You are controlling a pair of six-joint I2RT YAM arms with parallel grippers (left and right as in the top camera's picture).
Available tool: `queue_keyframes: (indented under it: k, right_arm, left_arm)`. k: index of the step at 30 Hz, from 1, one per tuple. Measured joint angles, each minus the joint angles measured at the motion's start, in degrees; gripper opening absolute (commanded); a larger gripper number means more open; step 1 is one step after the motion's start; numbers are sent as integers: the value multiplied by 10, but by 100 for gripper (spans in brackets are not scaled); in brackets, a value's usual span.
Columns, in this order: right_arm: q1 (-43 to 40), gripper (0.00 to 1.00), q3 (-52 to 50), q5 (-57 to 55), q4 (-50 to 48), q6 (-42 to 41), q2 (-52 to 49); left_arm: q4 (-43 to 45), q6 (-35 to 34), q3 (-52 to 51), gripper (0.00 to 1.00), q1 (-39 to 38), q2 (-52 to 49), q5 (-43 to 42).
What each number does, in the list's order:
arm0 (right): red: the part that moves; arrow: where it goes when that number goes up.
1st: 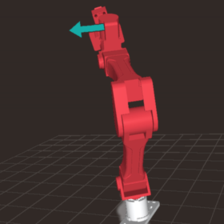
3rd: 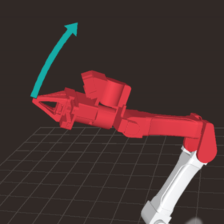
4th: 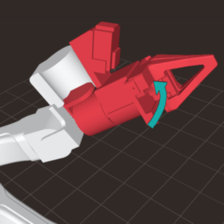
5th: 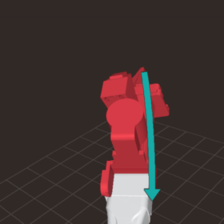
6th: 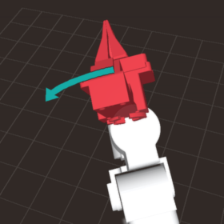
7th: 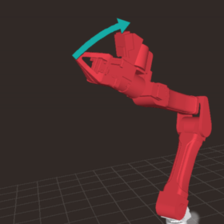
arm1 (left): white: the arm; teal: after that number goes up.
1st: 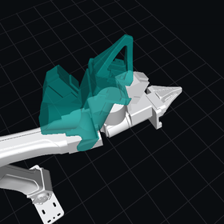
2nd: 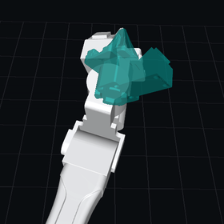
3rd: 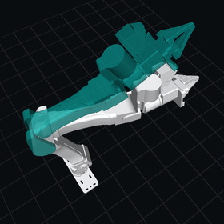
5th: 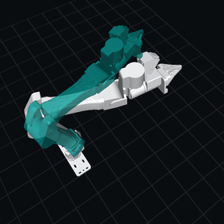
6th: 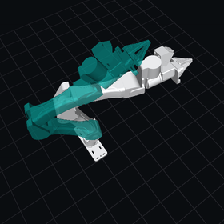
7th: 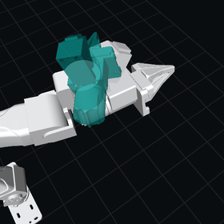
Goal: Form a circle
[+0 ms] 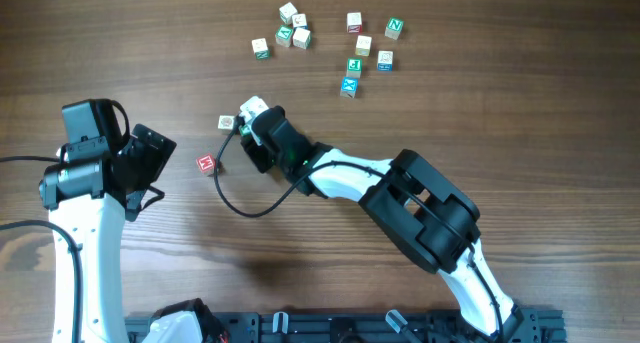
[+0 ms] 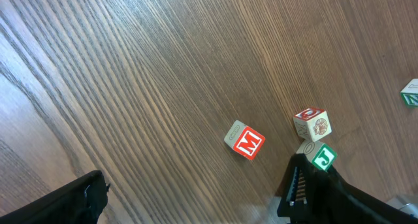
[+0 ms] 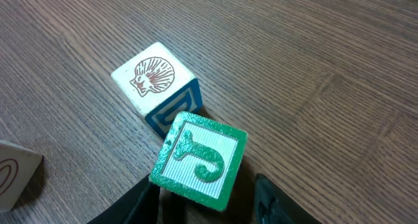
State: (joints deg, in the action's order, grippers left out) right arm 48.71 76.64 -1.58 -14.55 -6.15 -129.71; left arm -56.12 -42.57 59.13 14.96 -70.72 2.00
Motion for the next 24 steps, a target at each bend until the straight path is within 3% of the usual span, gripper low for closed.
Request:
queue_keyframes:
  k: [24]
  right_arm:
    - [-18,41,0,31,-25,78,-6]
  left_arm:
    - [0,0,0,100,0,0,0]
